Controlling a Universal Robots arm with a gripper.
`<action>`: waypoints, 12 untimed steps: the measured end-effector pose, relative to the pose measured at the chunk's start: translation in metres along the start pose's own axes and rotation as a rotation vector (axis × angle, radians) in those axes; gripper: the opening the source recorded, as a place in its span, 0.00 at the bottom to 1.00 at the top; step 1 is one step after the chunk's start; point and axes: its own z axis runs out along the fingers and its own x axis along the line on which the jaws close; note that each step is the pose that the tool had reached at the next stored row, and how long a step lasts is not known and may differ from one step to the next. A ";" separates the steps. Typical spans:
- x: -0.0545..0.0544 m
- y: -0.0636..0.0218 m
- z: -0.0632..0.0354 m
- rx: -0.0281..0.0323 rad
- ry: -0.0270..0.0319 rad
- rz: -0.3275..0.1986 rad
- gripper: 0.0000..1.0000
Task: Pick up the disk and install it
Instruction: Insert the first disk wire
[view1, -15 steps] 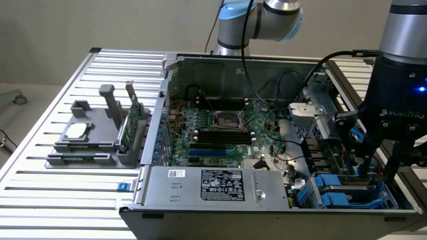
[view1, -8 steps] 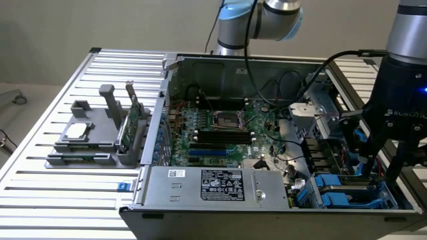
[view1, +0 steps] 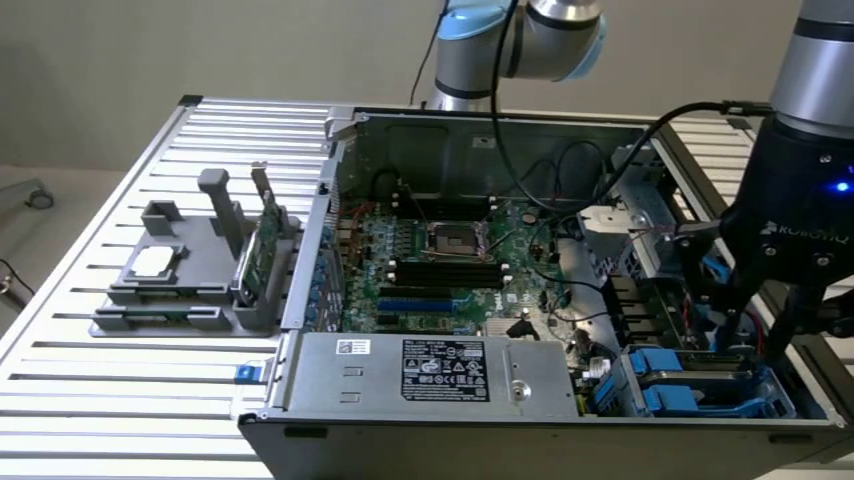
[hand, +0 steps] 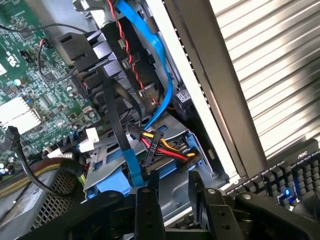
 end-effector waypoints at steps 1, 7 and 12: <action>0.000 0.0001 0.0006 -0.0014 0.0032 0.008 0.37; 0.000 0.0007 0.0026 0.0008 0.0154 0.056 0.37; -0.001 0.0013 0.0030 0.0064 0.0191 0.084 0.37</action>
